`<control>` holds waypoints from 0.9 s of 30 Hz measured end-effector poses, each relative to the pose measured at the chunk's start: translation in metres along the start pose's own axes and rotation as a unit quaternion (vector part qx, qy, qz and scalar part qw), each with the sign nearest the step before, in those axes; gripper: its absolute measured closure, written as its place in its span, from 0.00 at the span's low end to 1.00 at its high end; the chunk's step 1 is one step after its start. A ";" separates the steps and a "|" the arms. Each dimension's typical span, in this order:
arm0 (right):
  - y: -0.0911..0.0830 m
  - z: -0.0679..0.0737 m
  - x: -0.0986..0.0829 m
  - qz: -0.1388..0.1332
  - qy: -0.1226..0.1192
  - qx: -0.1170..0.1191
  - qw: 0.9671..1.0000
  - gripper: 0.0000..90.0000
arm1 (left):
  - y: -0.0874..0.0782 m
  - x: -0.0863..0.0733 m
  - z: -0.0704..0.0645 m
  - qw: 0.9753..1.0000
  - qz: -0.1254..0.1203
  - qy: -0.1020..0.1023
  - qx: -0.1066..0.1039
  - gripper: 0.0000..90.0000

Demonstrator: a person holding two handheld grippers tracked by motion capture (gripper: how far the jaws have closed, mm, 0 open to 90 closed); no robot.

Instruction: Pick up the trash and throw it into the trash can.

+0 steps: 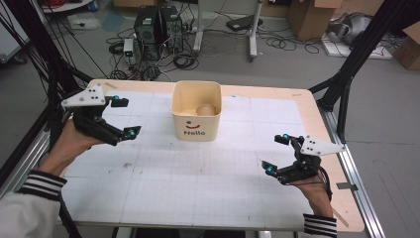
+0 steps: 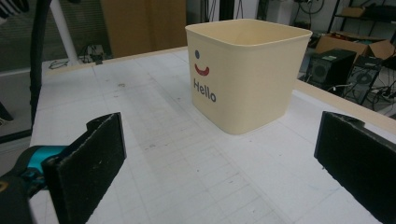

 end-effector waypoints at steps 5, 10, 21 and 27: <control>0.000 -0.001 -0.001 0.001 0.001 0.000 1.000 0.01 | -0.016 -0.024 -0.004 1.000 -0.011 -0.010 0.018 0.02; 0.000 0.000 -0.001 0.001 0.000 -0.004 1.000 0.01 | -0.032 -0.043 -0.010 0.999 -0.036 -0.021 0.026 0.02; 0.001 -0.001 -0.001 0.000 -0.001 -0.010 1.000 0.01 | -0.050 -0.080 -0.016 0.996 -0.064 -0.036 0.044 0.02; 0.000 -0.002 -0.002 0.001 0.003 -0.012 1.000 0.01 | -0.058 -0.086 -0.021 0.995 -0.085 -0.029 0.051 0.02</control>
Point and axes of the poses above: each handheld gripper's, and its own axes: y roughly forward along the jaws, x roughly out of its top, z roughly to its left, the point moved 8 cm from there along y, roughly forward along the jaws, and after that the axes turned 10 degrees about -z, right-handed, at the moved point
